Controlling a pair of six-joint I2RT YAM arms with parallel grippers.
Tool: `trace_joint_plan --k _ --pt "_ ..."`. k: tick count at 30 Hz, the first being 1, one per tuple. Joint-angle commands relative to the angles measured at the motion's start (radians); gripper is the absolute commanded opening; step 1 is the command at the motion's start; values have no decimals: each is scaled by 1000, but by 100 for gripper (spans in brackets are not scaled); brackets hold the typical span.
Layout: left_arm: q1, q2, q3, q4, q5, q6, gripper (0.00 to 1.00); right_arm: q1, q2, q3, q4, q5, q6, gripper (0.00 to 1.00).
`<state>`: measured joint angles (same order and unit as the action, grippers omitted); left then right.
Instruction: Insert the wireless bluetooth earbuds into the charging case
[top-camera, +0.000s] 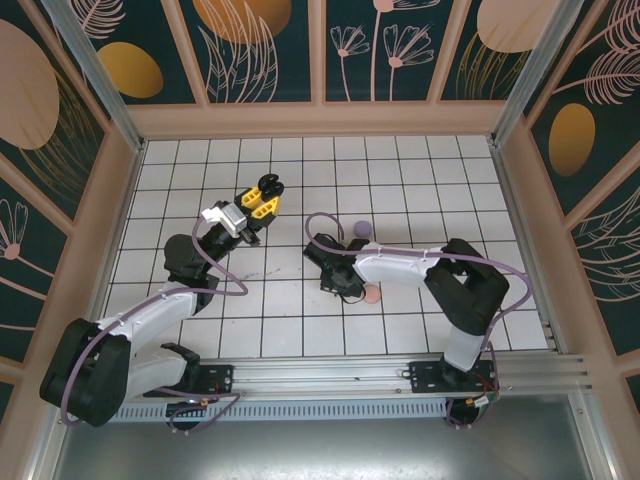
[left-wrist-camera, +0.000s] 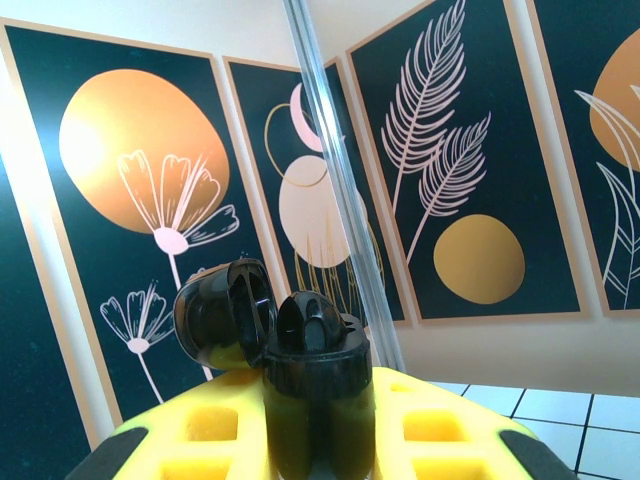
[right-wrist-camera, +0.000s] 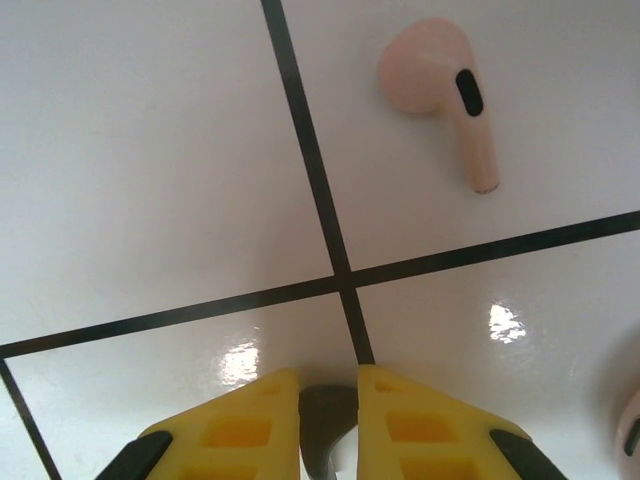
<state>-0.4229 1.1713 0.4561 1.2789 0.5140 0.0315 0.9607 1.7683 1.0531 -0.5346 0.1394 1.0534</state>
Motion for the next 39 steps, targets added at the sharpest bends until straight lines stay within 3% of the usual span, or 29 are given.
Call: trace_joint_plan --k 1,9,20,29,39 --pt "-5 -12 6 21 -5 -15 0 12 -75 14 14 46 -19 17" --pt "-5 -19 25 -19 4 -9 0 -1 -210 68 55 129 -108 17" --pt "-5 -17 74 -102 38 23 0 -89 -359 265 172 147 -387 18" --pt "-5 19 134 -163 109 55 0 -119 -398 427 293 86 -604 19" --pt "-9 57 182 -165 144 30 0 -113 -415 414 463 -51 -708 19"
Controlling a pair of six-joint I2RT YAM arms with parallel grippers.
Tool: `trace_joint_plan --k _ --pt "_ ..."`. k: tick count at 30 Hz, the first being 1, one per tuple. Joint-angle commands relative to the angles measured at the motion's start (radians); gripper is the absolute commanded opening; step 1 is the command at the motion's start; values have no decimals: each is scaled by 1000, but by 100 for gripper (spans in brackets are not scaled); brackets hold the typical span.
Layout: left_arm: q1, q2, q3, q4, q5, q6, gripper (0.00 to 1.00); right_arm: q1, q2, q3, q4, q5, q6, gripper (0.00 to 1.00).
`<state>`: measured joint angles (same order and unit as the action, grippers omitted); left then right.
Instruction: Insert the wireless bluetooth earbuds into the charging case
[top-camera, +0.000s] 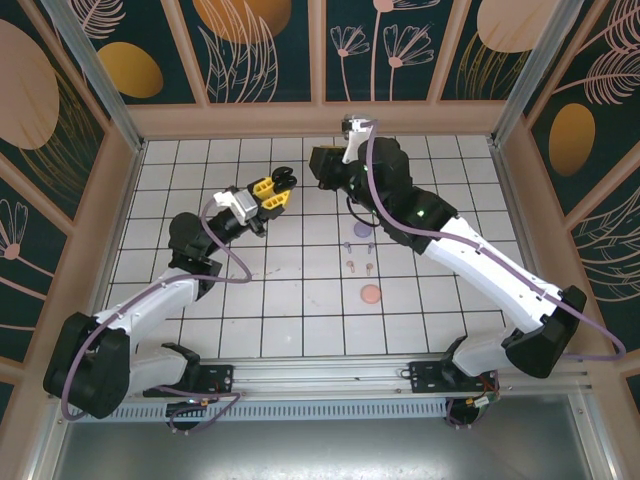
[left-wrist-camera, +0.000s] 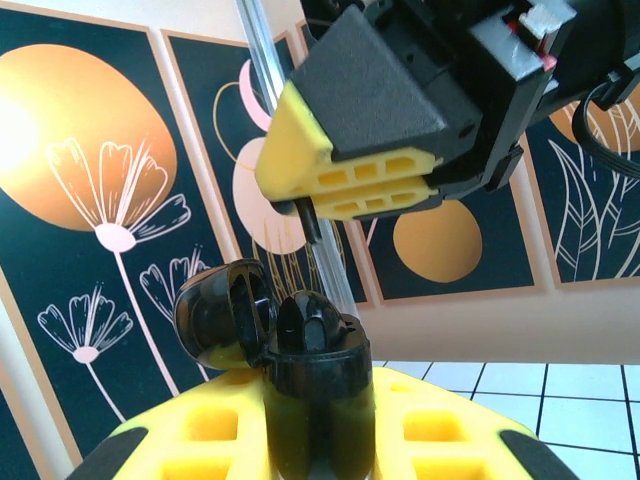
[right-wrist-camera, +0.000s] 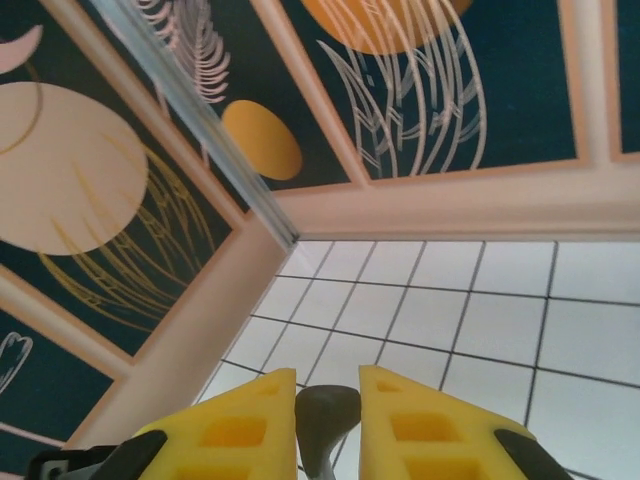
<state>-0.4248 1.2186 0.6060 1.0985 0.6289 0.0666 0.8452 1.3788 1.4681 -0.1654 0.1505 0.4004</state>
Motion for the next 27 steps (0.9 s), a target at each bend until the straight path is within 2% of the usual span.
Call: trace_joint_plan --k 1,27 --pt "-6 13 34 17 31 -7 0 6 -26 -6 107 -68 -58 19" --pt "-10 21 29 40 10 -2 0 61 -7 -97 156 -112 7 19"
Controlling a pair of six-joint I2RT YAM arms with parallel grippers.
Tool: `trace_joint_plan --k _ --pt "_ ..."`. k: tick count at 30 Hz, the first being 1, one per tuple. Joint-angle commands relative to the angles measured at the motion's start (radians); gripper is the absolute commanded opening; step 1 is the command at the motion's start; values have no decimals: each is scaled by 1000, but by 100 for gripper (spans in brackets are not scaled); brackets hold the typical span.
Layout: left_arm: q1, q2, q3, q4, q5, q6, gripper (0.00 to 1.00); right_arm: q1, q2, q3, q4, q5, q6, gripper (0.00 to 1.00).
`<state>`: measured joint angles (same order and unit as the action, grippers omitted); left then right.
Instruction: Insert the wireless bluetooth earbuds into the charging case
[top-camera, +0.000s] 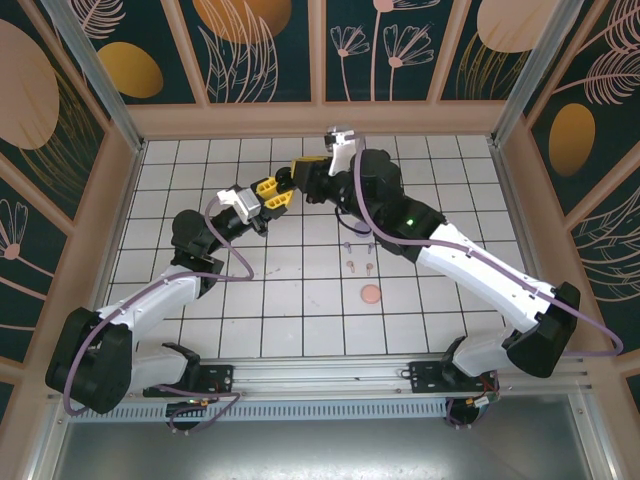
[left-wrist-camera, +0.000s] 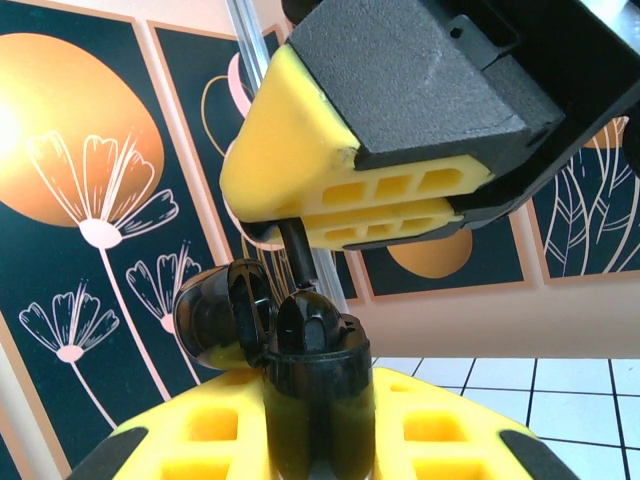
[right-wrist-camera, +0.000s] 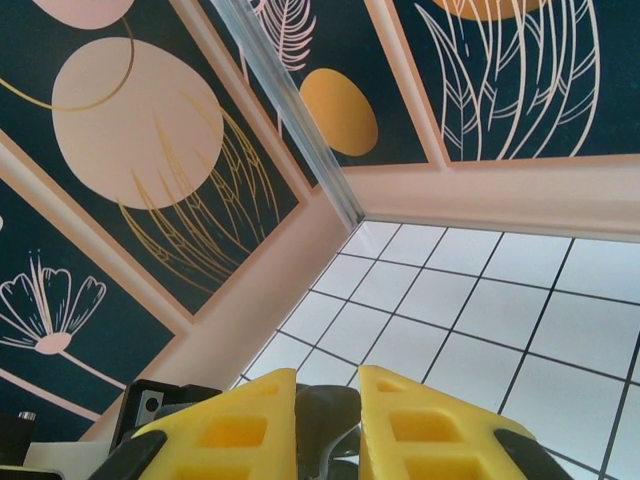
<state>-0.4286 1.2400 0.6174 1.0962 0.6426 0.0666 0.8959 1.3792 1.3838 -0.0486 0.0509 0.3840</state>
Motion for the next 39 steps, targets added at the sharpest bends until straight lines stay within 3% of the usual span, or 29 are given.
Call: trace_joint_plan --k 1,21,39 --pt "-6 0 18 44 -4 -1 0 12 -8 -16 40 -11 25 19" --pt "-6 -9 12 48 -11 2 0 29 14 -42 25 -19 56 18" --pt "-6 -13 7 50 -19 3 0 72 102 -2 -69 54 4 16"
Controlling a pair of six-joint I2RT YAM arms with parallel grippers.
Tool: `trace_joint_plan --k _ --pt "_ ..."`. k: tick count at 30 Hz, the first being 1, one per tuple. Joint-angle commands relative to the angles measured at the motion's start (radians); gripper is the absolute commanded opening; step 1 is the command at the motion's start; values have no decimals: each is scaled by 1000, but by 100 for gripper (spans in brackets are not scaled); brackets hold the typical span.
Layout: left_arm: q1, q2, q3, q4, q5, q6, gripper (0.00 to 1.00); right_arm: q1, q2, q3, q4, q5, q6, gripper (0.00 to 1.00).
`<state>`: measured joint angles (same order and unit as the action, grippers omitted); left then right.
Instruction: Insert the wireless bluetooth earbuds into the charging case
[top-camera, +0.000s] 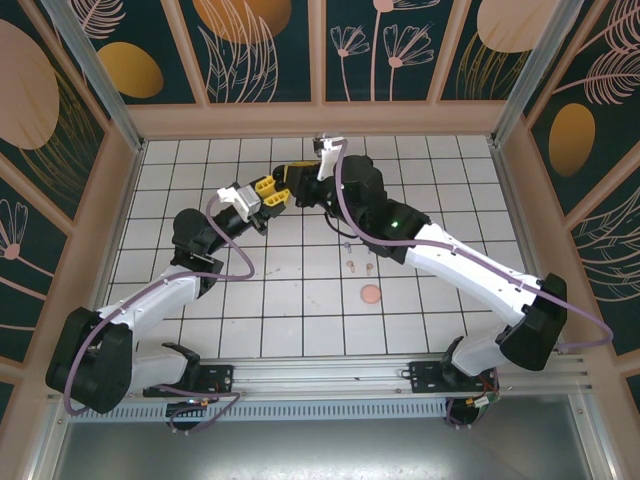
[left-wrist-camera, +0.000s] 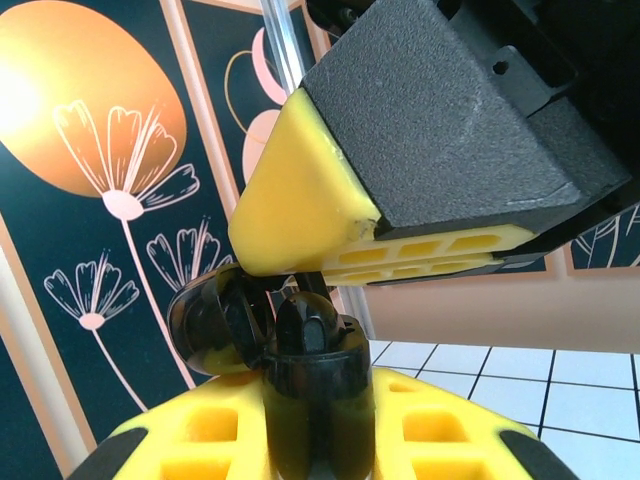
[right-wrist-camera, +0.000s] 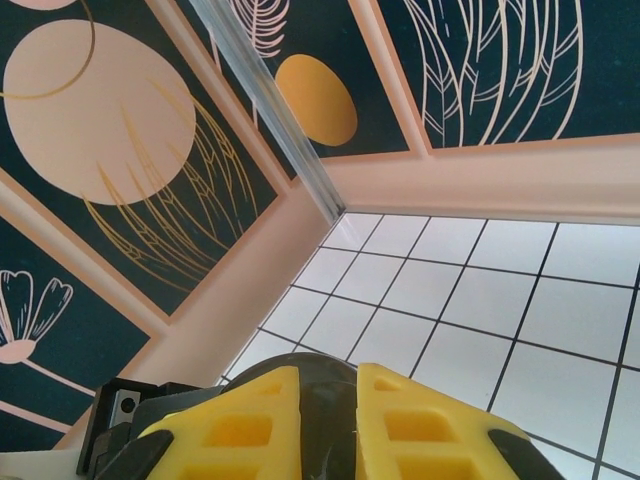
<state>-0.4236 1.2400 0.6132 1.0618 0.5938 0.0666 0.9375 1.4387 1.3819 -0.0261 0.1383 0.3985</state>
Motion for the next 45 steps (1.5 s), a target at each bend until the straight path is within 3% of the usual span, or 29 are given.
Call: trace_joint_plan --k 1,16,19,22,28,34,40,45 --pt "-13 -15 10 84 30 2 0 30 43 -2 -93 -30 -8 16" --pt "-11 -25 2 80 45 3 0 28 90 93 -180 15 45 18" --pt "-12 -28 -1 79 46 1 0 19 90 111 -196 31 76 26" --pt "-12 -29 -5 78 44 0 0 -1 84 129 -193 33 114 40" --pt "-12 -32 -16 84 45 -4 0 -29 79 158 -165 7 148 49" --pt "-13 -31 -21 87 45 -7 0 -57 26 153 -98 -47 170 66" --pt "-12 -29 -27 83 46 -8 0 -110 -37 162 -104 -120 194 72" --pt "-12 -28 -32 75 55 -9 0 -179 13 238 -212 -240 200 70"
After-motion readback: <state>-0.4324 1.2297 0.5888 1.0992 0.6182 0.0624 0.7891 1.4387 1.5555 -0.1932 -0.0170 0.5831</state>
